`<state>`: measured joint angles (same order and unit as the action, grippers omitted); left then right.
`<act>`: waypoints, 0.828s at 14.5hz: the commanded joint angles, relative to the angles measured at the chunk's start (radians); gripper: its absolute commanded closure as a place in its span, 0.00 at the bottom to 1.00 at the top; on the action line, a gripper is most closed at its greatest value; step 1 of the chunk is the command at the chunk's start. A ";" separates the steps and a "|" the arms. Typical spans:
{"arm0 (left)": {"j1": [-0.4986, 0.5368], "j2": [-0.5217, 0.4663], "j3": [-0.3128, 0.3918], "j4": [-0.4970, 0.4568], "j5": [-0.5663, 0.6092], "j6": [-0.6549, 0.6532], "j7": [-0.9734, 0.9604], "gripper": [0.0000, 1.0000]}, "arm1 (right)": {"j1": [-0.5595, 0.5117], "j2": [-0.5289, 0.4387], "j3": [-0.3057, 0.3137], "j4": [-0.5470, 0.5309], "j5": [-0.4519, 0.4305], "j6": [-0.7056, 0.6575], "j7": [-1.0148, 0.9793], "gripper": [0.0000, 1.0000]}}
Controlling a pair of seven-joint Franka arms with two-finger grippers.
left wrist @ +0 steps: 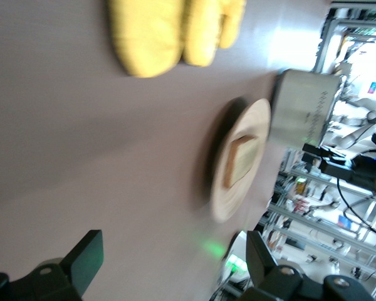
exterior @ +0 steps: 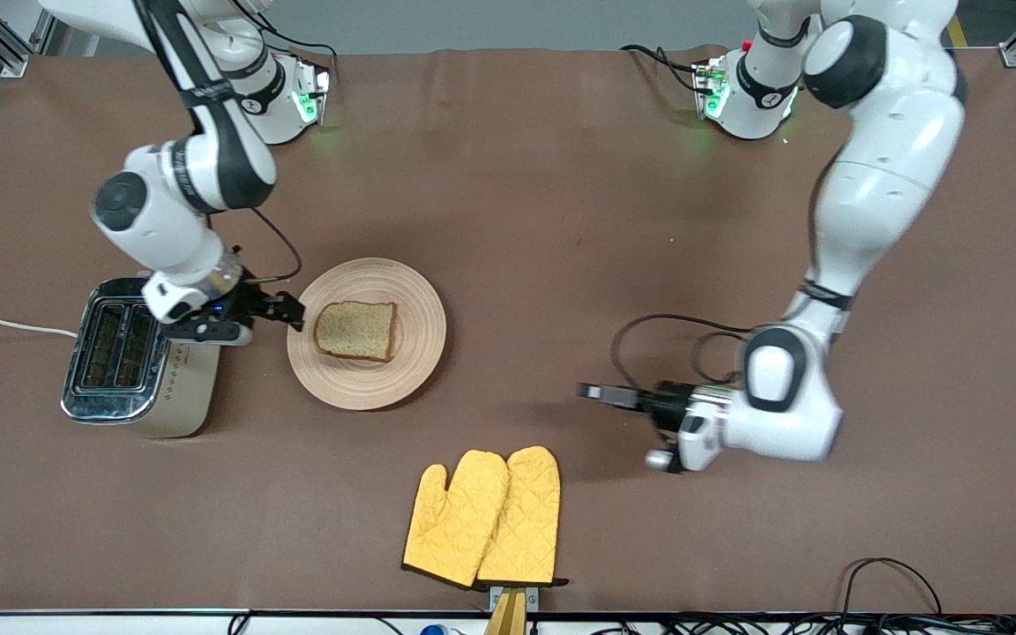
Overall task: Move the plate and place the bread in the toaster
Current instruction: 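Release the plate with the left gripper while the right gripper reaches the bread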
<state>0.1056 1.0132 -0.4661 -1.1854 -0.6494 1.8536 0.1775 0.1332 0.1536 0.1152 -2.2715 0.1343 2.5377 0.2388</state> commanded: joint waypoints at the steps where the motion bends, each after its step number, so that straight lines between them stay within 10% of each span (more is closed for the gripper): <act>1: 0.072 -0.039 -0.003 0.050 0.216 -0.124 -0.006 0.00 | -0.006 0.036 0.021 -0.009 0.007 0.038 0.031 0.00; 7: 0.088 -0.370 0.003 0.058 0.742 -0.244 0.002 0.00 | 0.000 0.121 0.023 -0.059 0.007 0.179 0.031 0.12; 12: 0.056 -0.629 0.000 0.056 0.797 -0.415 -0.182 0.00 | 0.005 0.127 0.023 -0.057 0.005 0.168 0.033 0.34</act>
<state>0.1680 0.4808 -0.4820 -1.0799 0.1256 1.4700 0.0186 0.1369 0.2946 0.1332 -2.3140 0.1343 2.7022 0.2616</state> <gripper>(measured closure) 0.000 0.264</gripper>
